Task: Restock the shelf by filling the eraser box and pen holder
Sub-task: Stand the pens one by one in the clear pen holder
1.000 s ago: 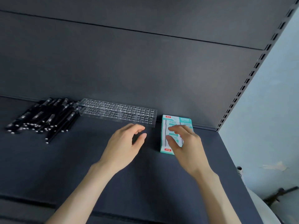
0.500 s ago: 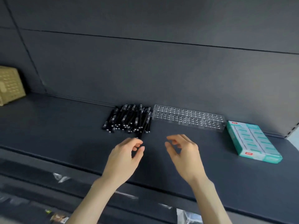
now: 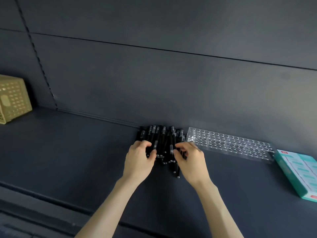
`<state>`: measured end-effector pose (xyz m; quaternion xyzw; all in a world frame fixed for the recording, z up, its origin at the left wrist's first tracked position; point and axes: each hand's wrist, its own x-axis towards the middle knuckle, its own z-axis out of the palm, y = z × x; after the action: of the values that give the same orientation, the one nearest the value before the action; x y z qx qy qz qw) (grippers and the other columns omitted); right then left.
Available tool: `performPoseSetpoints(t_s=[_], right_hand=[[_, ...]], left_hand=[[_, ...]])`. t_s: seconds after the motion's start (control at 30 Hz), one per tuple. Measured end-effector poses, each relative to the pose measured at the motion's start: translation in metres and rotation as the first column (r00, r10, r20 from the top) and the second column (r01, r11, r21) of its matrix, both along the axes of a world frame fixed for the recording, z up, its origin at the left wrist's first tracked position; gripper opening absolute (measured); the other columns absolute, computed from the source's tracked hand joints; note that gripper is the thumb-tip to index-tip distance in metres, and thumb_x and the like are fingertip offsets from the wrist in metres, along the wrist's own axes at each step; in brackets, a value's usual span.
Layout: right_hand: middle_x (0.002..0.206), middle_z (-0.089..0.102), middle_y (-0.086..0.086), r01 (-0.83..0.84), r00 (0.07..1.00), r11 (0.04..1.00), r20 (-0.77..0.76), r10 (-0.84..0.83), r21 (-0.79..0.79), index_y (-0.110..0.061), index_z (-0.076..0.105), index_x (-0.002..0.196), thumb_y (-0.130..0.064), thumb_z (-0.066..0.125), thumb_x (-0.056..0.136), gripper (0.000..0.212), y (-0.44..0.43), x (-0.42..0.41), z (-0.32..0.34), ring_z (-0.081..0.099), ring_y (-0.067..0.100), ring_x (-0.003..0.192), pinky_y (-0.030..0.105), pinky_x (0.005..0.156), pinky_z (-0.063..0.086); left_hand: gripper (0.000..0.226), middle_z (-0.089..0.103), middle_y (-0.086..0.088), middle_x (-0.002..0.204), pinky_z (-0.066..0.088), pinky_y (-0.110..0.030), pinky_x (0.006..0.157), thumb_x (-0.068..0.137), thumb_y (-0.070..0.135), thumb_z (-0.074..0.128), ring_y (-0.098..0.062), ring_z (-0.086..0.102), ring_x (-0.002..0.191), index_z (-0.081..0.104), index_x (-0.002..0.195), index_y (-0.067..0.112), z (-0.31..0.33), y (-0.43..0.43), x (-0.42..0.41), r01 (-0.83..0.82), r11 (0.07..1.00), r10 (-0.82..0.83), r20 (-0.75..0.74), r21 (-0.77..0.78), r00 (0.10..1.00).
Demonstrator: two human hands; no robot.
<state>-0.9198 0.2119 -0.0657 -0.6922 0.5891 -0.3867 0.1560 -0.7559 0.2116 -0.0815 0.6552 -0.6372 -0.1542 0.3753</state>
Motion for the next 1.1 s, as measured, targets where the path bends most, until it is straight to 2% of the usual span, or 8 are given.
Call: performPoseSetpoints(t_s=[0.2,0.3,0.53,0.7,0.8,0.97,1.03,1.1], right_hand=[[0.120,0.052,-0.003,0.071,0.997,0.994,-0.006,-0.071,0.083,-0.017,0.052,0.127,-0.029,0.056,0.092,0.037,-0.048,0.010,-0.012,0.045,0.017,0.116,0.031,0.092,0.042],[0.118,0.054,-0.001,0.136,0.991,0.984,-0.023,-0.135,0.112,-0.016,0.049,0.128,-0.034,0.059,0.090,0.044,-0.063,0.017,-0.018,0.041,0.017,0.115,0.030,0.092,0.041],[0.102,0.057,0.002,0.263,0.964,0.960,-0.048,-0.260,0.094,-0.011,0.056,0.120,-0.028,0.061,0.089,0.036,-0.079,0.031,-0.019,0.050,0.023,0.103,0.035,0.093,0.040],[0.097,0.062,0.002,0.321,0.947,0.941,-0.016,-0.321,0.110,-0.009,0.060,0.115,-0.026,0.062,0.089,0.030,-0.079,0.037,-0.013,0.056,0.022,0.098,0.036,0.090,0.044],[0.081,0.057,-0.003,0.347,0.936,0.929,0.017,-0.352,0.128,-0.011,0.064,0.105,-0.030,0.063,0.088,0.026,-0.079,0.041,-0.012,0.058,0.023,0.090,0.038,0.085,0.046],[0.071,0.064,0.002,0.349,0.918,0.929,0.155,-0.365,0.123,-0.012,0.067,0.092,-0.029,0.065,0.087,0.018,-0.077,0.043,-0.005,0.060,0.018,0.072,0.028,0.071,0.049],[0.064,0.062,0.000,0.292,0.914,0.949,0.258,-0.314,0.118,-0.017,0.066,0.083,-0.026,0.066,0.087,0.010,-0.074,0.043,0.001,0.053,0.008,0.057,0.015,0.059,0.044],[0.059,0.060,-0.006,0.205,0.893,0.972,0.385,-0.235,0.118,-0.021,0.065,0.080,-0.024,0.066,0.086,0.007,-0.072,0.039,0.008,0.051,0.004,0.054,0.015,0.059,0.044]], left_hand=[[0.059,0.043,-0.005,0.134,0.034,-0.034,0.099,0.090,0.052,0.052,-0.023,0.040,0.123,0.045,0.135,0.014,-0.005,-0.049,-0.001,-0.105,0.989,0.091,0.138,0.100,0.986],[0.072,0.043,-0.008,0.136,0.034,-0.033,0.099,0.086,0.058,0.052,-0.025,0.040,0.124,0.039,0.139,0.011,-0.008,-0.062,-0.001,-0.098,0.986,0.076,0.155,0.138,0.985],[0.075,0.040,-0.008,0.135,0.037,-0.022,0.082,0.084,0.050,0.064,-0.025,0.049,0.119,0.036,0.139,0.008,-0.002,-0.081,0.010,0.065,0.971,-0.059,-0.036,0.231,0.998],[0.070,0.049,-0.005,0.129,0.041,-0.025,0.086,0.082,0.045,0.069,-0.023,0.052,0.116,0.042,0.135,0.008,-0.002,-0.097,0.022,0.171,0.941,-0.125,-0.170,0.291,0.978],[0.053,0.063,-0.004,0.113,0.046,-0.024,0.077,0.084,0.040,0.068,-0.017,0.061,0.101,0.054,0.124,0.008,-0.009,-0.106,0.029,0.197,0.928,-0.112,-0.268,0.315,0.957],[0.022,0.061,-0.001,0.082,0.044,-0.026,0.058,0.098,0.030,0.047,-0.012,0.056,0.065,0.056,0.094,0.010,-0.005,-0.104,0.034,0.229,0.943,-0.143,-0.328,0.240,0.934],[0.025,0.059,0.001,0.078,0.041,-0.025,0.052,0.100,0.031,0.041,-0.009,0.050,0.055,0.049,0.099,0.007,0.003,-0.100,0.034,0.265,0.940,-0.160,-0.406,0.216,0.899],[0.026,0.052,0.001,0.072,0.033,-0.023,0.046,0.101,0.033,0.039,-0.005,0.039,0.044,0.043,0.110,0.009,0.014,-0.094,0.030,0.342,0.918,-0.180,-0.557,0.202,0.810]])
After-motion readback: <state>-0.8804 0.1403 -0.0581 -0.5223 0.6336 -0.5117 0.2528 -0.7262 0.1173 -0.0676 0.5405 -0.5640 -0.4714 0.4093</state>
